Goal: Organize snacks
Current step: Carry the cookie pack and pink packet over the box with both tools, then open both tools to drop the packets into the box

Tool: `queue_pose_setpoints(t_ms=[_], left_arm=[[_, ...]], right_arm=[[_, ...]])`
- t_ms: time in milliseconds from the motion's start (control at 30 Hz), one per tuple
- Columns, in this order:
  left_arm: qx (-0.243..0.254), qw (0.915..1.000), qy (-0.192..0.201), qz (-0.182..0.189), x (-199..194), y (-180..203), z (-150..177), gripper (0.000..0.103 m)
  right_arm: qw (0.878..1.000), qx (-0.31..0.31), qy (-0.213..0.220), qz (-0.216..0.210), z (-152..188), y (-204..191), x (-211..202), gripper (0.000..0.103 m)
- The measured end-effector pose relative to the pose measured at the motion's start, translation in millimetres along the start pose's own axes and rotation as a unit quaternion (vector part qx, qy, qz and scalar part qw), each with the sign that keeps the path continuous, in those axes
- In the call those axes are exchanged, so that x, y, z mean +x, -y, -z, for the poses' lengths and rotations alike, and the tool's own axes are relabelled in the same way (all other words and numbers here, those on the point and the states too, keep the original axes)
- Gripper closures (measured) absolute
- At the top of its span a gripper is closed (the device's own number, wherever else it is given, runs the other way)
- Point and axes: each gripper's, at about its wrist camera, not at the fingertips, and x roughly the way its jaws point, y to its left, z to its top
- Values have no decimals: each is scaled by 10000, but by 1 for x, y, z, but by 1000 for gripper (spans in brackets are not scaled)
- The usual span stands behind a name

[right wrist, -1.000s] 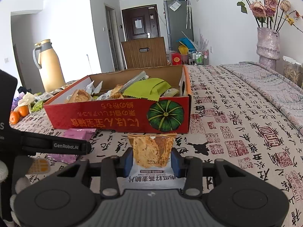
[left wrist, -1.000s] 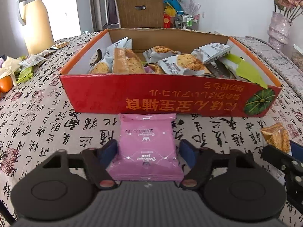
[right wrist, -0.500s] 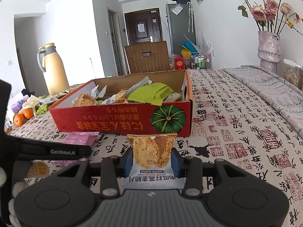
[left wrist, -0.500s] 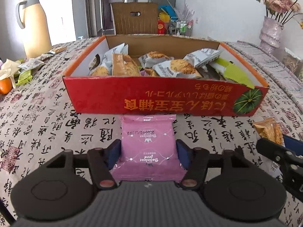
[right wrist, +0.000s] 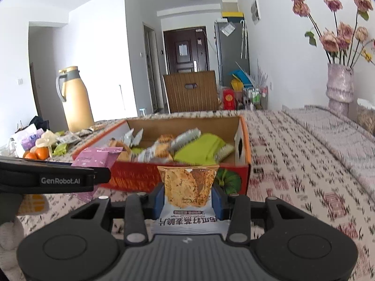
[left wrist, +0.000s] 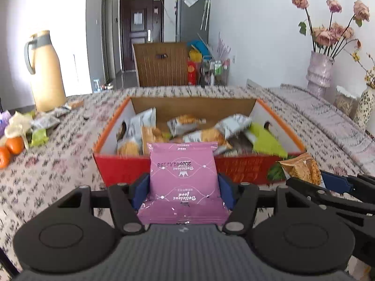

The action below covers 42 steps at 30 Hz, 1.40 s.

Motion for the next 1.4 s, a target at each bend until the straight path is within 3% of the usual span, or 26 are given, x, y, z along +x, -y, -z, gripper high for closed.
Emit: queue_pose_setpoints(t_ms=[400, 833, 1000, 1233, 1367, 1400], left_arm=[[-65, 9991, 348, -222, 20, -6, -42, 40], [-283, 9971, 585, -407, 73, -16, -87, 40], [-355, 9956, 685, -538, 98, -19, -92, 40], [-320, 9976, 395, -467, 125, -26, -81, 40], [-328, 9973, 450, -477, 123, -28, -77, 37], [-336, 9971, 486, -487, 121, -29, -77, 32]], right_arm=[[9989, -148, 441, -85, -53, -3, 28, 63], [9983, -201, 547, -70, -99, -4, 93, 63], [9984, -145, 538, 16, -102, -1, 123, 63], [9993, -145, 331, 55, -91, 4, 138, 62], [9996, -122, 219, 98, -88, 6, 142, 56], [9996, -102, 226, 105, -87, 7, 141, 44]])
